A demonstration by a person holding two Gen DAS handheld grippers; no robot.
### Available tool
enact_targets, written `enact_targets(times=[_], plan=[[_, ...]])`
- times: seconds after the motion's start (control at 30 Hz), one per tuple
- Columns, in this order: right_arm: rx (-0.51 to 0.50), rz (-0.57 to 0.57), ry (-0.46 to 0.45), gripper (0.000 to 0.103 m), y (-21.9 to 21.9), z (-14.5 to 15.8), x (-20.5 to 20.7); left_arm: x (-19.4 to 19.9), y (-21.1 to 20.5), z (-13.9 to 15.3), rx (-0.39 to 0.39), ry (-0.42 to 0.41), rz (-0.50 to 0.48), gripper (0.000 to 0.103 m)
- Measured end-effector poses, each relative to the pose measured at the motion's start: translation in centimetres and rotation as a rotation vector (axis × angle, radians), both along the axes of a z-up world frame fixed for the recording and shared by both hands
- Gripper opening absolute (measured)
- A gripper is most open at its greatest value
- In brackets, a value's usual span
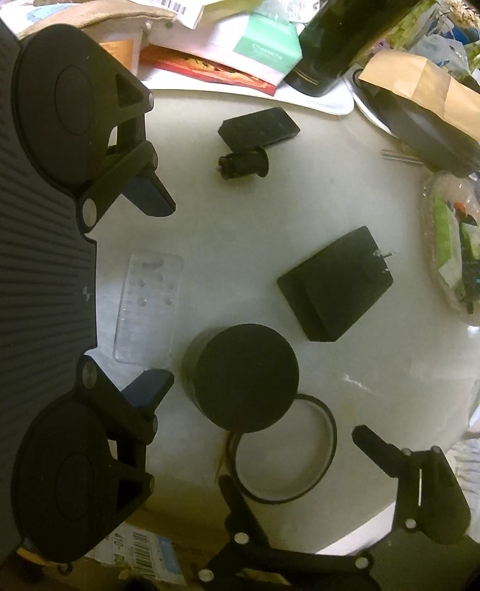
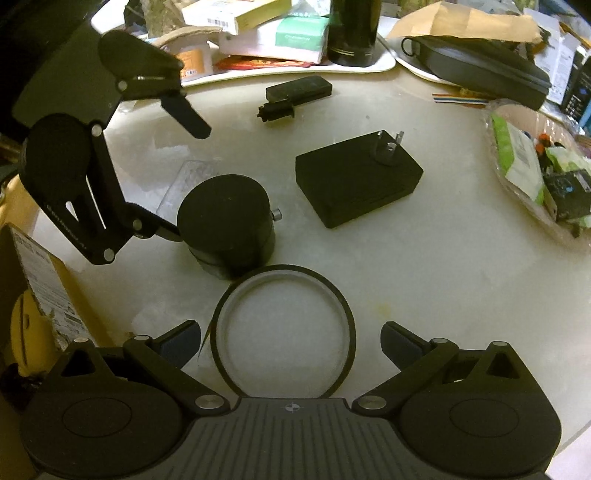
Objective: Organize rigid objects
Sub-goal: 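Move the right tool to the clear black-rimmed ring while the left tool reaches the clear plastic tray, then close the right tool on the ring while the left tool closes on the clear tray, then lift the ring and the clear tray and carry both toward the box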
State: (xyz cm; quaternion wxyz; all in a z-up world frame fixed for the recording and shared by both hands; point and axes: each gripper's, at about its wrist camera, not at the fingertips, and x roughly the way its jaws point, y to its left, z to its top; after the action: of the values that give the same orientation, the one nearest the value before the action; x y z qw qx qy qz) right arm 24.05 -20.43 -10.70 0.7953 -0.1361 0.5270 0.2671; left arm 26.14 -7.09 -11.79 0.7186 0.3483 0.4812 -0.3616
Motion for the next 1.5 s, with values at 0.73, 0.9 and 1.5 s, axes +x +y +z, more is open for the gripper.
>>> enact_targets(times=[0.73,0.9,1.5], plan=[[0.001,0.000,-0.023,0.087,-0.3,0.1,0.2,-1.1,0.5,0.6,-0.039,0.013,-0.030,0.066],[0.009,-0.004,-0.021,0.087,-0.4,0.1,0.3,-1.0,0.6,0.7,-0.042,0.012,-0.024,0.066],[0.035,-0.031,-0.031,0.087,-0.9,0.8,0.2,-1.4,0.6,1.7,-0.083,0.011,0.032,0.065]])
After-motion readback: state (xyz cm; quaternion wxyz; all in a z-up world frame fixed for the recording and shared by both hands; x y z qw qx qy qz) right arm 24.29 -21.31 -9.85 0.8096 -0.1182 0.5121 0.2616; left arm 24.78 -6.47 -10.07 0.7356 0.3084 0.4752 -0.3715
